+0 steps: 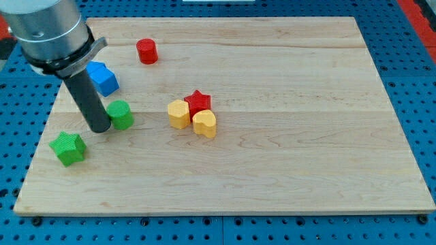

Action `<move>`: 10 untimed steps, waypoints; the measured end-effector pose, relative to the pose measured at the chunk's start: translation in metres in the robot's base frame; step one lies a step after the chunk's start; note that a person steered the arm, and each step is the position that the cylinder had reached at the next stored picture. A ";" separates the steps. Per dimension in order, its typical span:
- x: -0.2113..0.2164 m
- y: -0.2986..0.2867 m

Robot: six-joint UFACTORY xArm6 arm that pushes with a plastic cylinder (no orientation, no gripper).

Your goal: Move the blue blocks and green circle diagonal to each other

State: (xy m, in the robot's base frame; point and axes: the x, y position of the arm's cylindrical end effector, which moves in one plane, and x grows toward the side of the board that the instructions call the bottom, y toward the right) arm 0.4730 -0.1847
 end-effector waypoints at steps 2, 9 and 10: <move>-0.029 0.055; -0.188 -0.009; -0.221 0.012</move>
State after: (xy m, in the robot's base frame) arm 0.2520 -0.1730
